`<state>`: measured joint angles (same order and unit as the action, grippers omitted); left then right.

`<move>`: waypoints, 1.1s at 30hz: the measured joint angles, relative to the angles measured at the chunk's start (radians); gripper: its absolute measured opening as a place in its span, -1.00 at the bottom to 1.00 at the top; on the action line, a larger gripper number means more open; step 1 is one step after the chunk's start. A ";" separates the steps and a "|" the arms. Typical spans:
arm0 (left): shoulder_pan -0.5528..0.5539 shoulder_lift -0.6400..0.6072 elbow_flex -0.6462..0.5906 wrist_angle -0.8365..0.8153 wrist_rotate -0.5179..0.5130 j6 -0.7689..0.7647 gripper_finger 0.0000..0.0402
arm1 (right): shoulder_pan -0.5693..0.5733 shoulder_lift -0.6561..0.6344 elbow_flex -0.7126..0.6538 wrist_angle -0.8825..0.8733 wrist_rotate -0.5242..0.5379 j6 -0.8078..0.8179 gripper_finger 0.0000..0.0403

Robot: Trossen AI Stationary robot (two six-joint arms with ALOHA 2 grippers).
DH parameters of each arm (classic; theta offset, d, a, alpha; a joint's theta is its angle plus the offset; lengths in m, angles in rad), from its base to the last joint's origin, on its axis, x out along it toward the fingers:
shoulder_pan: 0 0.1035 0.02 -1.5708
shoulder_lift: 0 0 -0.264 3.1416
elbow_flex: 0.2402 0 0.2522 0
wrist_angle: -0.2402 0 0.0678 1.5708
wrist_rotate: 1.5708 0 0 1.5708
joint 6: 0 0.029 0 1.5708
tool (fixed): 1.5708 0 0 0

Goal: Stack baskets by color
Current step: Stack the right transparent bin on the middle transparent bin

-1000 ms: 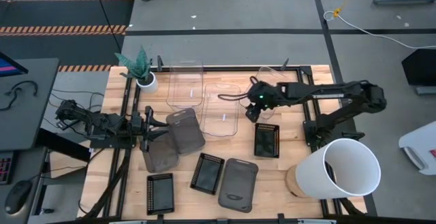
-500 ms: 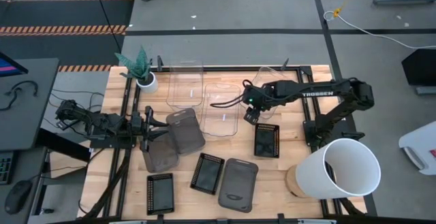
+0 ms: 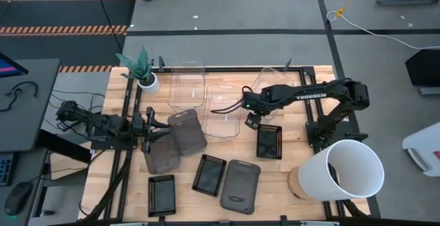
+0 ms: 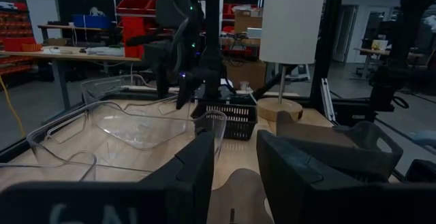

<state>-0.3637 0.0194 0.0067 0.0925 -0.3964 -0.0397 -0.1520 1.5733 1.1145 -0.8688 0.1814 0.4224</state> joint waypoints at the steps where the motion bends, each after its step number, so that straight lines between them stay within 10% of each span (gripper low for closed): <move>1: 0.000 0.000 0.000 0.000 0.000 0.000 -0.41 | 0.000 0.005 0.000 0.000 0.000 0.003 0.26; 33: 0.000 0.000 0.000 0.000 0.000 0.000 -0.41 | -0.052 0.013 -0.002 -0.028 -0.071 -0.057 -0.24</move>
<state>-0.3634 0.0193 0.0067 0.0925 -0.3965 -0.0395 -0.2039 1.5860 1.1128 -0.8964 0.1104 0.3651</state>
